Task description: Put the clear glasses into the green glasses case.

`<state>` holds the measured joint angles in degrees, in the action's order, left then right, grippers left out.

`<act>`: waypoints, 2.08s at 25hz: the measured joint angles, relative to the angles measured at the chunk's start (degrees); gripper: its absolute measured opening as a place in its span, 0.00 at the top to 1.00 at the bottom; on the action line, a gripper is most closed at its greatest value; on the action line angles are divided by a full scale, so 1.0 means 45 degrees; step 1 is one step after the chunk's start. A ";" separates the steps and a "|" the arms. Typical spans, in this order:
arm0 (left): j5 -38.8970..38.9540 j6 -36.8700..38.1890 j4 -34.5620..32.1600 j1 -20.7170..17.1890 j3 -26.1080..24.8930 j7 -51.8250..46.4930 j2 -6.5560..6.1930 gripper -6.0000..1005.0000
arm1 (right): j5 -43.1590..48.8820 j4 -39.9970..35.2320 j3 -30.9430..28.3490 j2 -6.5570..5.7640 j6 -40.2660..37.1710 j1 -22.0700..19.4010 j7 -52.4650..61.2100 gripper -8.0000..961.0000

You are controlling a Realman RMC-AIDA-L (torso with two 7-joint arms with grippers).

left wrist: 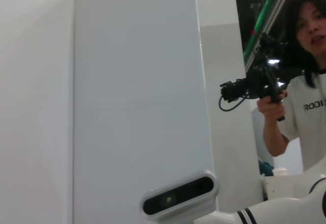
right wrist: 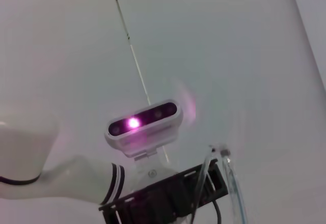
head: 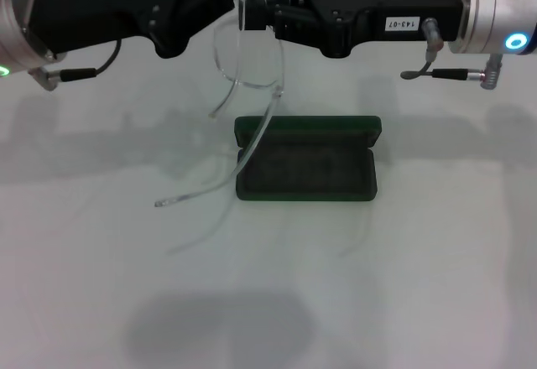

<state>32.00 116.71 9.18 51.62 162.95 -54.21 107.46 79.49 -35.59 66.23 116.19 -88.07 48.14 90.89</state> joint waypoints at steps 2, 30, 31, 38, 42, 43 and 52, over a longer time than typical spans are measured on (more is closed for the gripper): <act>0.0061 0.0001 0.0014 -0.0059 0.0000 0.0015 0.0004 0.95 | -0.0048 0.0001 0.0027 0.0000 -0.0021 -0.0001 -0.0001 0.89; -0.0008 -0.0015 0.0167 -0.0160 0.0000 0.0153 0.0221 0.96 | -0.0729 -0.0017 0.0619 -0.0001 -0.0195 -0.0094 -0.0039 0.90; -0.0003 -0.0012 0.0166 -0.0181 0.0000 0.0153 0.0221 0.96 | -0.0731 -0.0017 0.0619 -0.0002 -0.0197 -0.0098 -0.0040 0.90; 0.0042 0.0000 0.0166 -0.0260 0.0000 0.0151 0.0221 0.96 | -0.0744 -0.0010 0.0616 -0.0001 -0.0214 -0.0138 -0.0042 0.90; 0.0031 0.0000 0.0166 -0.0260 0.0000 0.0151 0.0221 0.96 | -0.0755 -0.0016 0.0612 -0.0001 -0.0160 -0.0179 -0.0082 0.90; 0.0023 0.0000 0.0166 -0.0260 0.0000 0.0150 0.0221 0.96 | -0.0755 -0.0015 0.0603 -0.0001 -0.0136 -0.0188 -0.0102 0.90; -0.0009 0.0019 0.0108 -0.0260 0.0000 0.0152 0.0147 0.96 | -0.0756 -0.0136 0.0580 -0.0001 0.0419 -0.0335 -0.0442 0.90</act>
<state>31.96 116.80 9.67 50.45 162.95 -53.52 108.13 76.09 -36.21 68.84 116.19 -86.19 46.63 88.90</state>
